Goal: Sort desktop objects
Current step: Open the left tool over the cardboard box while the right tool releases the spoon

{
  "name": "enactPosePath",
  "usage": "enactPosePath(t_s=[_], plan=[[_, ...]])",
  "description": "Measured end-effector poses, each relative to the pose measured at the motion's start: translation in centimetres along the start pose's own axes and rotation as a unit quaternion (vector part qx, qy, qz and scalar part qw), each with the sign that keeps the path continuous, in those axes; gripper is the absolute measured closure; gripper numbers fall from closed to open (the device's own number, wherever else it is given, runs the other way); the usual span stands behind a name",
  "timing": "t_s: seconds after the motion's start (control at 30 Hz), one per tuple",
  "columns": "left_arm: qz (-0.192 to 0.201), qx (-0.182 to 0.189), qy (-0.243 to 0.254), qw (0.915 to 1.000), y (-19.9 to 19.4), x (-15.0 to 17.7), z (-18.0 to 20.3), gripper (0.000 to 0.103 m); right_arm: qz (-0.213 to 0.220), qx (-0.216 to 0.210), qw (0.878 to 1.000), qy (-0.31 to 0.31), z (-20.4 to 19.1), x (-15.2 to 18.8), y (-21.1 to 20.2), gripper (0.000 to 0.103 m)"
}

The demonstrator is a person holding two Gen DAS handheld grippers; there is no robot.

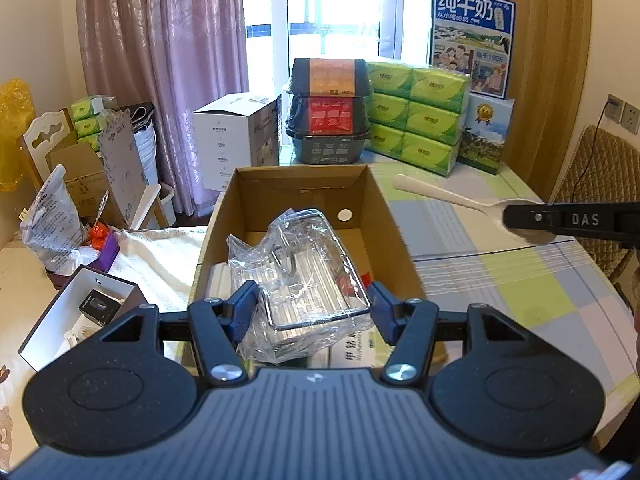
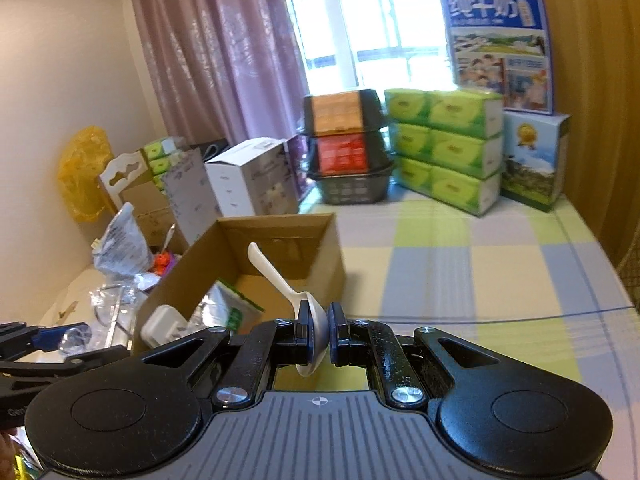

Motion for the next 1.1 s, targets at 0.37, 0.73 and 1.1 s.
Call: enactPosePath(t_s=[0.37, 0.73, 1.1], plan=[[-0.018, 0.006, 0.017, 0.9997, 4.4, -1.7, -1.7, 0.048, -0.015, -0.019, 1.0, -0.002, -2.3, -2.1, 5.6, 0.099], [-0.023, 0.023, 0.03, 0.999, 8.1, -3.2, -1.3, 0.048, -0.017, -0.023, 1.0, 0.001, -2.6, -3.9, 8.9, 0.099], [-0.006, 0.019, 0.017, 0.9997, 8.8, -3.9, -2.7, 0.03, -0.025, -0.024, 0.999, 0.002, -3.0, -3.9, 10.6, 0.099]])
Point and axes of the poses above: each gripper's, at about its wrist camera, not at the fingertips, and y roughly the way its jaws point, z to its right, x to its underside, the point moved 8 cm from there along y, roughly the way its jaws point, and after that the axes turned 10 degrees about -z, right-handed, at the moved point
